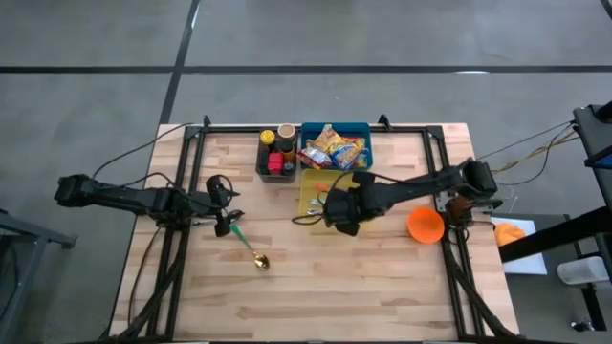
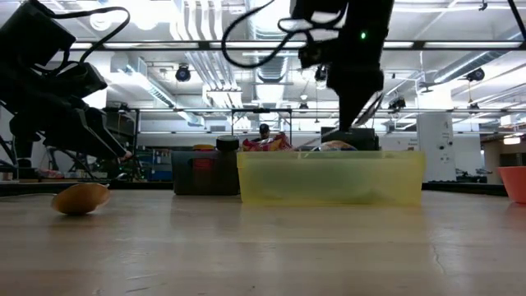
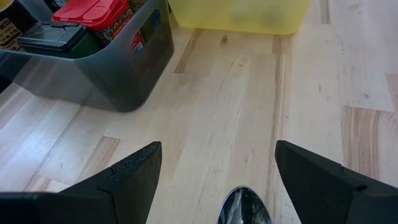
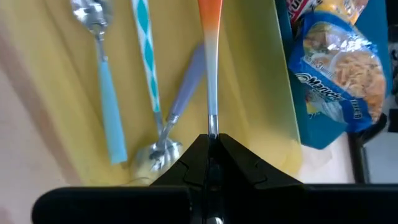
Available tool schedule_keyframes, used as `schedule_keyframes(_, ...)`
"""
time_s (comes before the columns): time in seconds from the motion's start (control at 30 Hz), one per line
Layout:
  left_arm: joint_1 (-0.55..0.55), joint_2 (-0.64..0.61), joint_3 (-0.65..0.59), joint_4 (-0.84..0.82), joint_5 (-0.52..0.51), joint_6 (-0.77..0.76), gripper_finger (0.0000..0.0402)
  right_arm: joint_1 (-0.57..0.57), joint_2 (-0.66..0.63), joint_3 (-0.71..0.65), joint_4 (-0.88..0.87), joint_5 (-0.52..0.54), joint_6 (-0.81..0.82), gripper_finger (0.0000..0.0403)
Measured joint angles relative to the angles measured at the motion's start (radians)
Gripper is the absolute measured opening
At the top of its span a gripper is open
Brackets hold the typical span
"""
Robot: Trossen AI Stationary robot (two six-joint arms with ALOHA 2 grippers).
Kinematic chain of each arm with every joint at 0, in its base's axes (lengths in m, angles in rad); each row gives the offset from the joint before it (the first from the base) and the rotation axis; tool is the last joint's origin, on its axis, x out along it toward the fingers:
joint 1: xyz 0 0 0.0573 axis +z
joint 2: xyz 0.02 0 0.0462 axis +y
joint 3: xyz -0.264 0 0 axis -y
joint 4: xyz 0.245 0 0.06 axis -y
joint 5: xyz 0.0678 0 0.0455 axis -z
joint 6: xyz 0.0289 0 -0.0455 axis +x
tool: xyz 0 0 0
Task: Pick & Place Food Item
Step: Put the orange spoon into the yellow bin
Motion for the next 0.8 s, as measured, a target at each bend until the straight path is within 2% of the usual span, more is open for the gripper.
schedule_keyframes(0.2, 0.000, 0.000, 0.000, 0.000, 0.000, 0.000, 0.0316, -0.055, -0.001, -0.106, 0.150, -0.055, -0.015, 0.0024)
schedule_keyframes(0.43, 0.000, 0.000, 0.000, 0.000, 0.000, 0.000, 0.0316, -0.070, -0.006, -0.206, 0.323, -0.058, -0.060, 0.0024)
schedule_keyframes(0.63, 0.000, 0.000, 0.000, 0.000, 0.000, 0.000, 0.0316, -0.103, -0.034, -0.272, 0.426, -0.157, -0.059, 0.0024)
schedule_keyframes(0.8, 0.000, 0.000, 0.000, 0.000, 0.000, 0.000, 0.0317, -0.109, -0.072, -0.328, 0.529, -0.153, -0.056, 0.0024)
